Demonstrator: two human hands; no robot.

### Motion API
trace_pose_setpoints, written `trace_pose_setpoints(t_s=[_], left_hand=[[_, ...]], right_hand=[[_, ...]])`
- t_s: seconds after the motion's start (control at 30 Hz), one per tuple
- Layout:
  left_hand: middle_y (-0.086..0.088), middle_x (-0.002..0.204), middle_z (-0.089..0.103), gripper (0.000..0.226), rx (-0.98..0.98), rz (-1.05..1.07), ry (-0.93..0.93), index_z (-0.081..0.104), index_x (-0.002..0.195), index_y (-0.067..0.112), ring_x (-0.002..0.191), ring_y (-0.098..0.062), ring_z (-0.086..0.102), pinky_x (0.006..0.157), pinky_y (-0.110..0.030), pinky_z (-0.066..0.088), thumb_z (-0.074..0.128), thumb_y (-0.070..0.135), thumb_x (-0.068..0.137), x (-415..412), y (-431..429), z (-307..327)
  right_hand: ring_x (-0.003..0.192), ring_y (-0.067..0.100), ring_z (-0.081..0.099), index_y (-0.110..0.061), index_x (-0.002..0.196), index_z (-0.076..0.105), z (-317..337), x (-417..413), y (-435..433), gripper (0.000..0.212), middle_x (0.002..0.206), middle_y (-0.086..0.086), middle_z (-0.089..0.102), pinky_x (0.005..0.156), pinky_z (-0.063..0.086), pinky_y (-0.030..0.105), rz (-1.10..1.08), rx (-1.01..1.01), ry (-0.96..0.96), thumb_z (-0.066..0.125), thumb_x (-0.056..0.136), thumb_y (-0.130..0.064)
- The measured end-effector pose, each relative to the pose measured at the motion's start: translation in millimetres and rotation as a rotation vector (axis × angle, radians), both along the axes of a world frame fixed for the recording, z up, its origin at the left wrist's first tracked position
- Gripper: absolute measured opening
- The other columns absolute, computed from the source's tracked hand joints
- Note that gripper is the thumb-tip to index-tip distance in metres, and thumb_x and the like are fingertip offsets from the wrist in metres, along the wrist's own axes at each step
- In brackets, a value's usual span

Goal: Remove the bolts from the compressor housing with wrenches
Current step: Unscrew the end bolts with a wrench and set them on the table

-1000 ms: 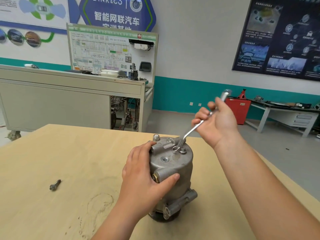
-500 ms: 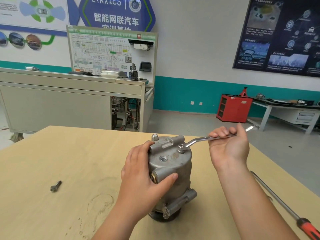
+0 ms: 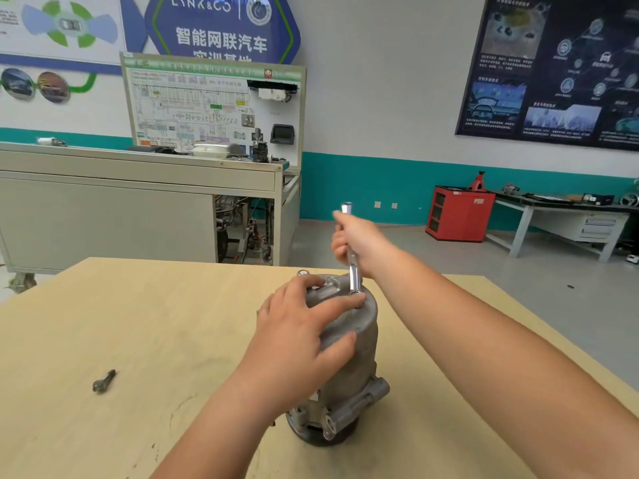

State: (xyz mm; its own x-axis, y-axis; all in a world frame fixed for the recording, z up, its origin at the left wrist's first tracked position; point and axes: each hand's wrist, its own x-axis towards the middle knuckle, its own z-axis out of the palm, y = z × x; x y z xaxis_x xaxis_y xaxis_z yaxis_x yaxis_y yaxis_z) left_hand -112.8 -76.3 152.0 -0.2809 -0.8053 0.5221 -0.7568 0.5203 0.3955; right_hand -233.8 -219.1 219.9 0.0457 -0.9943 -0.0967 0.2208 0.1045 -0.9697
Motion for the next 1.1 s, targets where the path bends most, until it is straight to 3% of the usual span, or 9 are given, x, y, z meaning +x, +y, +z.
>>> trace_pose_setpoints(t_s=[0.13,0.2,0.37,0.53,0.73,0.8,0.9,1.0,1.1], left_hand=[[0.015,0.141,0.019,0.061,-0.013,0.046,-0.076,0.041,0.125,0.066,0.130,-0.005,0.015,0.105,-0.020,0.009,0.017,0.066,0.069,-1.4,-0.4,-1.9],[0.017,0.139,0.020,0.064,-0.041,0.051,-0.068,0.042,0.124,0.066,0.129,-0.003,0.016,0.101,-0.018,0.009,0.014,0.068,0.067,-2.0,-1.3,-2.8],[0.012,0.131,0.041,0.047,-0.094,-0.072,0.361,0.069,0.105,0.038,0.126,-0.006,0.036,0.106,-0.025,0.028,0.042,0.057,0.071,0.5,4.6,-19.5],[0.013,0.112,0.056,0.036,-0.058,0.014,0.900,0.051,0.096,0.030,0.111,0.007,0.050,0.096,-0.016,0.033,0.054,0.050,0.066,17.4,8.8,-48.6],[-0.002,0.099,0.066,0.040,0.019,-0.042,1.096,0.061,0.094,0.031,0.098,-0.024,0.064,0.089,-0.050,0.050,0.061,0.041,0.056,30.2,-1.0,-39.9],[-0.006,0.108,0.059,0.035,-0.013,-0.056,0.951,0.058,0.098,0.037,0.111,-0.032,0.057,0.103,-0.044,0.042,0.060,0.031,0.064,30.9,-2.2,-30.2],[0.008,0.116,0.055,0.028,-0.115,-0.055,0.661,0.057,0.099,0.040,0.116,0.001,0.048,0.093,-0.006,0.031,0.050,0.042,0.072,25.2,-3.0,-10.9],[0.011,0.128,0.038,0.038,-0.038,-0.002,0.407,0.049,0.102,0.045,0.124,-0.007,0.037,0.105,-0.022,0.029,0.044,0.057,0.067,9.0,-2.7,1.0],[0.014,0.135,0.021,0.051,0.091,0.096,0.227,0.033,0.115,0.048,0.129,-0.018,0.028,0.112,-0.041,0.025,0.046,0.059,0.067,0.6,-1.6,-1.2]], right_hand=[[0.051,0.017,0.040,-0.009,0.081,0.049,6.3,25.8,-0.8,0.033,0.058,0.003,0.044,0.054,0.038,0.027,0.012,-0.325,0.894,0.051,0.092,-0.040],[0.056,0.018,0.042,-0.011,0.073,0.048,12.7,37.5,6.6,0.035,0.063,0.003,0.047,0.049,0.032,0.028,0.065,-0.499,1.175,0.047,0.095,-0.038],[0.073,0.021,0.049,-0.011,0.093,0.053,17.6,66.2,35.7,0.028,0.078,0.001,0.053,0.053,0.030,0.032,0.191,-0.845,1.490,0.045,0.095,-0.038],[0.072,0.017,0.047,-0.013,0.105,0.051,5.7,75.7,81.0,0.032,0.097,0.003,0.064,0.059,0.033,0.030,0.239,-1.242,1.618,0.035,0.099,-0.040],[0.056,0.028,0.056,0.004,0.071,0.061,-14.1,39.4,132.5,0.027,0.065,0.015,0.060,0.052,0.039,0.033,0.470,-1.745,1.101,0.076,0.074,-0.018],[0.049,0.026,0.049,0.004,0.059,0.057,-25.7,17.3,136.3,0.030,0.055,0.016,0.053,0.048,0.034,0.030,0.365,-1.877,0.872,0.078,0.072,-0.013],[0.053,0.021,0.038,-0.007,0.062,0.046,-52.7,-8.8,149.0,0.045,0.055,0.011,0.045,0.055,0.031,0.028,0.162,-1.751,0.553,0.056,0.090,-0.040],[0.061,0.015,0.042,-0.016,0.068,0.037,-82.1,-13.4,163.9,0.049,0.066,0.000,0.044,0.066,0.040,0.032,-0.097,-1.526,0.220,0.037,0.092,-0.059],[0.065,0.010,0.047,-0.024,0.069,0.042,-90.1,-10.6,167.7,0.042,0.071,-0.009,0.052,0.088,0.045,0.029,-0.300,-1.207,-0.297,0.049,0.084,-0.063]])
